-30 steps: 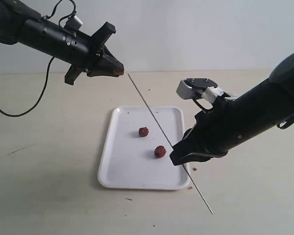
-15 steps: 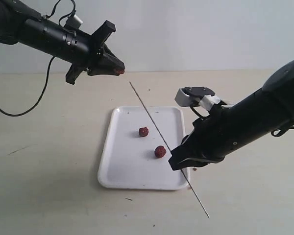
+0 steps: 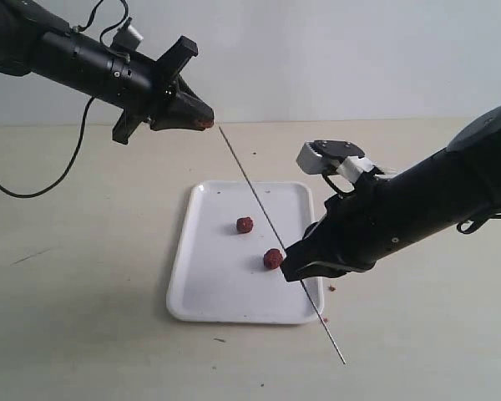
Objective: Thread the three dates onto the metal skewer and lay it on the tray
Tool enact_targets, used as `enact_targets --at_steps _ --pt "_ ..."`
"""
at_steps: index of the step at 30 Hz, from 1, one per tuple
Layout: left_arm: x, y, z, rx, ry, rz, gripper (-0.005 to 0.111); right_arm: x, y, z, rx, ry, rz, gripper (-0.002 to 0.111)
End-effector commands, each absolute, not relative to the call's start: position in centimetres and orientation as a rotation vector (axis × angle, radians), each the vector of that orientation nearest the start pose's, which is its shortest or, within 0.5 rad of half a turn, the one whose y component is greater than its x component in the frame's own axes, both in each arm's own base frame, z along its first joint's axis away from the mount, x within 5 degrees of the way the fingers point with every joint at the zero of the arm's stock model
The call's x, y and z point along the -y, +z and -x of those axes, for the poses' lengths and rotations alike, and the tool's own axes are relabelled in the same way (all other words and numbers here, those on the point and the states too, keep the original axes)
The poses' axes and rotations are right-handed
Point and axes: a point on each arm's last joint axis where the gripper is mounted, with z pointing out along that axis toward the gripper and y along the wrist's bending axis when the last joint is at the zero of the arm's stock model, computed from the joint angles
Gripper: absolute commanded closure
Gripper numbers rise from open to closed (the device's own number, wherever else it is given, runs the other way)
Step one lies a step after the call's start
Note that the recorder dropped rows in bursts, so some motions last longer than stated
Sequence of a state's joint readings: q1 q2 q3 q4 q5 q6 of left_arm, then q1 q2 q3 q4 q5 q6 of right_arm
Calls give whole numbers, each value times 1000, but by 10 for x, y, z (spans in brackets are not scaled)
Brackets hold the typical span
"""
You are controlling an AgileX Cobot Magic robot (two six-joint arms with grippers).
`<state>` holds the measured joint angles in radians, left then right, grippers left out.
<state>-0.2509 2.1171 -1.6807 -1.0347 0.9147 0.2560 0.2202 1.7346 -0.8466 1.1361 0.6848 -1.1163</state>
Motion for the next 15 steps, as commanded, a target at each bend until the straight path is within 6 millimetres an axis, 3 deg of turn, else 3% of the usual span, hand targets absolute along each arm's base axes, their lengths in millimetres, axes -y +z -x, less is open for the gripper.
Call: enact_targets --at_steps 1,6,15 --pt "174 231 -431 -2568 -1274 32 86 -120 164 -286 -2550 886 606 108" --pt "174 231 -431 -2567 -1273 29 74 -120 164 -285 -2544 890 618 108" --pt "174 231 -431 -2570 -1276 19 74 -120 164 -288 -2539 883 573 108"
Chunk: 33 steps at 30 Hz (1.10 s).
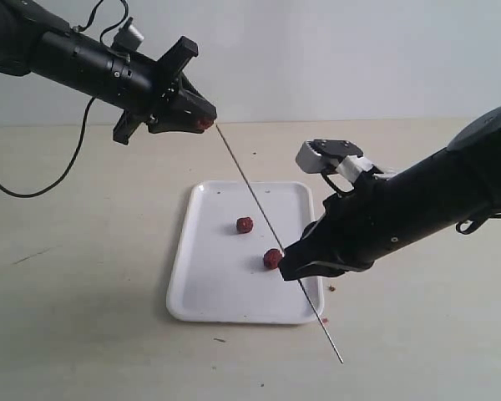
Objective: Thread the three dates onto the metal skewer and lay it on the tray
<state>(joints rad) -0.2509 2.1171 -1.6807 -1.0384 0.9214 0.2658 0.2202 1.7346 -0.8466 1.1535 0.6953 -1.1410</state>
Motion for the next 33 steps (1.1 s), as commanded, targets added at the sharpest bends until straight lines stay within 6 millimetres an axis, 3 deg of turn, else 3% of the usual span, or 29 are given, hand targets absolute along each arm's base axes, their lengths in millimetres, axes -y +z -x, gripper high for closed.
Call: enact_targets --at_steps 1,12,33 --pt "174 231 -431 -2570 -1275 17 74 -120 164 -288 -2539 883 573 108" --pt "175 231 -431 -2565 -1283 19 74 -131 165 -285 -2523 868 634 108" --pt "175 231 -430 -2560 -1278 -19 74 -136 162 -302 -2544 841 589 108"
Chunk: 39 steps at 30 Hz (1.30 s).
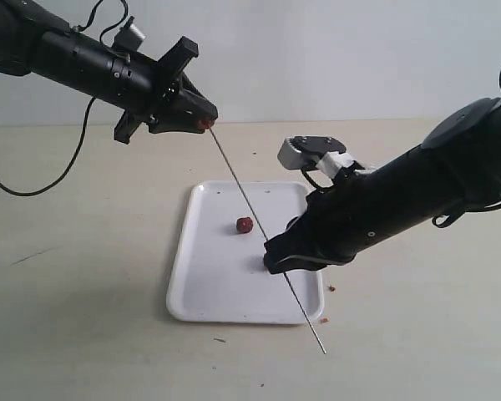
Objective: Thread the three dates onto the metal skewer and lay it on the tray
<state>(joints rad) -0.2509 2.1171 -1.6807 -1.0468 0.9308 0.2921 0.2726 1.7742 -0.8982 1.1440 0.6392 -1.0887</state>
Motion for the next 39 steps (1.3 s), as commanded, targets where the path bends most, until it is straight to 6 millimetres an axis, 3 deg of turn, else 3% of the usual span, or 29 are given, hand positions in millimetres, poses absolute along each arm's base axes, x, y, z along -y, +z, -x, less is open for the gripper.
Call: enact_targets --at_steps 1,11,21,28,38,39 --pt "175 231 -430 -2560 -1278 -19 74 -137 162 -304 -2545 846 584 108" --pt "175 231 -430 -2554 -1269 -60 74 -142 159 -319 -2541 857 564 108" --pt "177 231 -429 -2544 -1258 -103 74 -150 183 -342 -2436 882 552 108" --pt "185 231 -426 -2541 -1251 -151 74 -162 197 -376 -2337 961 440 108" --pt "184 231 -429 -2495 -1207 -190 74 -160 199 -381 -2324 918 418 108" --pt "184 231 -429 -2490 -1202 -206 67 -160 199 -382 -2324 913 418 108"
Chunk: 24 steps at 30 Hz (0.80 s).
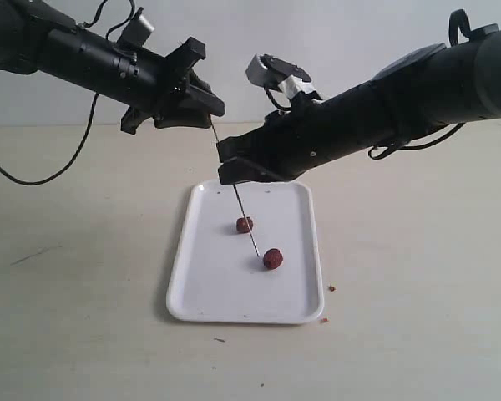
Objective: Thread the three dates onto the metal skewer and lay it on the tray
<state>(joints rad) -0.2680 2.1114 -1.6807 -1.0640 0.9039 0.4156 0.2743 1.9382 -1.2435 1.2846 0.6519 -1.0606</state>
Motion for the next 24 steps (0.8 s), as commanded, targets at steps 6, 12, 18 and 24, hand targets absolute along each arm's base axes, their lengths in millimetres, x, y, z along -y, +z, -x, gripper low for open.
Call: enact_targets --at_steps 6,12,18,24 --pt "183 237 -429 -2432 -1245 -259 36 -159 198 -382 -2325 879 428 108" --pt "178 281 -422 -2235 -1350 -340 36 -155 197 -386 -2309 800 427 108" --pt "168 302 -412 -2223 -1235 -433 36 -151 202 -382 -2301 762 451 108" --pt "164 292 -410 -2294 -1104 -537 36 -135 220 -364 -2257 592 426 108"
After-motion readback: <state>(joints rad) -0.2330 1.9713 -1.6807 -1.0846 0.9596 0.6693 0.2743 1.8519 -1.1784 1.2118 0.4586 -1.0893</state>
